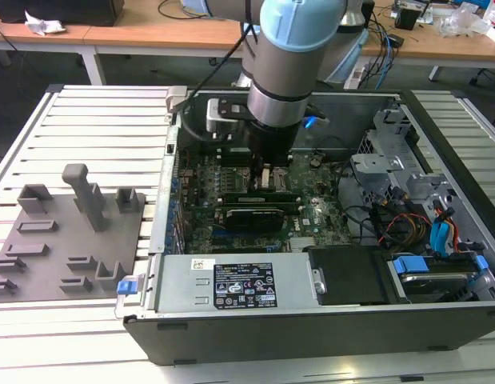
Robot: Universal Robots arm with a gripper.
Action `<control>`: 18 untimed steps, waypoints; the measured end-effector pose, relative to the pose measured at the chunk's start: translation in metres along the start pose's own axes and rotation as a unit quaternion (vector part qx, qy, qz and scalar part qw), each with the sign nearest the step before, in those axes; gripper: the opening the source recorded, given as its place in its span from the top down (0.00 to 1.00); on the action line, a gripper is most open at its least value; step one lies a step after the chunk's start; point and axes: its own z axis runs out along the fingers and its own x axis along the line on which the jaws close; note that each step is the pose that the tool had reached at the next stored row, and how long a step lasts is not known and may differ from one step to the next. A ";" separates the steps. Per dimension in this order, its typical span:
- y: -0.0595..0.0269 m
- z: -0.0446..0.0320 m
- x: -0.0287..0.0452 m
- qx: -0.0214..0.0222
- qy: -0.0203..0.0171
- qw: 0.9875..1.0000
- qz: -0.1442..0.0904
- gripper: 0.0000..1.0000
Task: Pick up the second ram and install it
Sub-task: 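Press down the second ram until it locks into place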
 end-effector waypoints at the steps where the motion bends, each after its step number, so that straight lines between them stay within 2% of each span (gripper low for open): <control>1: 0.0042 0.0010 0.0003 0.000 0.000 1.000 0.000 0.89; 3: 0.0224 0.0048 0.0012 0.001 0.000 1.000 0.000 0.89; 5: 0.0301 0.0062 0.0015 0.002 0.000 1.000 0.000 0.89; 11: 0.0299 0.0089 0.0023 0.002 -0.001 1.000 0.000 0.89; 13: 0.0291 0.0044 0.0019 0.002 -0.002 1.000 0.000 0.89; 16: 0.0169 0.0013 0.0012 -0.002 -0.003 1.000 0.000 0.89; 18: 0.0066 0.0005 0.0008 -0.007 -0.004 1.000 0.000 0.89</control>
